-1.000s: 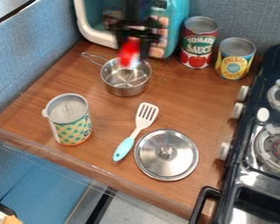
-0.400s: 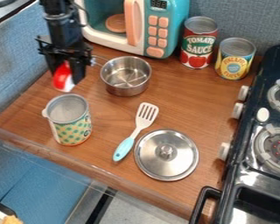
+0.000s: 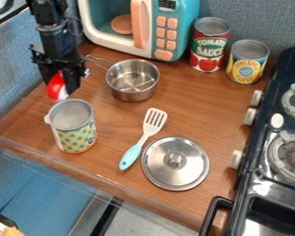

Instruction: Put the red object on the left bottom of the table

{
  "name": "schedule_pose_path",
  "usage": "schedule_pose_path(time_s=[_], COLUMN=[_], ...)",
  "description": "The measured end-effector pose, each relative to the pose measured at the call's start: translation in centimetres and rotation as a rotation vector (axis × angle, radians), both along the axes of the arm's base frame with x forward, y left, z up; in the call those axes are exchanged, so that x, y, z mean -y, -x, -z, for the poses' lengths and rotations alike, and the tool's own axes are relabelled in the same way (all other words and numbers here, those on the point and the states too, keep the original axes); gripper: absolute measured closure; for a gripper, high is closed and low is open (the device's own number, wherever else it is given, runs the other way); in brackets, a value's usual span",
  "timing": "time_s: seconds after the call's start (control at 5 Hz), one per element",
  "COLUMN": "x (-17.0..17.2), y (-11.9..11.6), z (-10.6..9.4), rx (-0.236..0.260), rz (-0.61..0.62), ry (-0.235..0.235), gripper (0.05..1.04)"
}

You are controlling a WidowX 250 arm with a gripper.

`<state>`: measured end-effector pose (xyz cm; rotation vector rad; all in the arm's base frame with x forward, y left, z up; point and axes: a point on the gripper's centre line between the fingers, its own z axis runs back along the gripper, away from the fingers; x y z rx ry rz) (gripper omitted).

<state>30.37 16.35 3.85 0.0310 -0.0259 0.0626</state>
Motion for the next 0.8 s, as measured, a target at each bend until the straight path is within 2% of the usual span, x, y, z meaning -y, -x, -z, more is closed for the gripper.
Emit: schedule_pose_path(time_s=[0.2,0.6,0.8], x=[-0.6,-0.9,-1.0], y=[-0.2,-0.5,-0.3], z=[0.7,3.6,4.3], rx=[-0.004,-0.023,-0.038], rz=[-0.007,0.015,0.022], ry=[-0.004,-0.003,-0.002], gripper=[0.493,0.494,0.4])
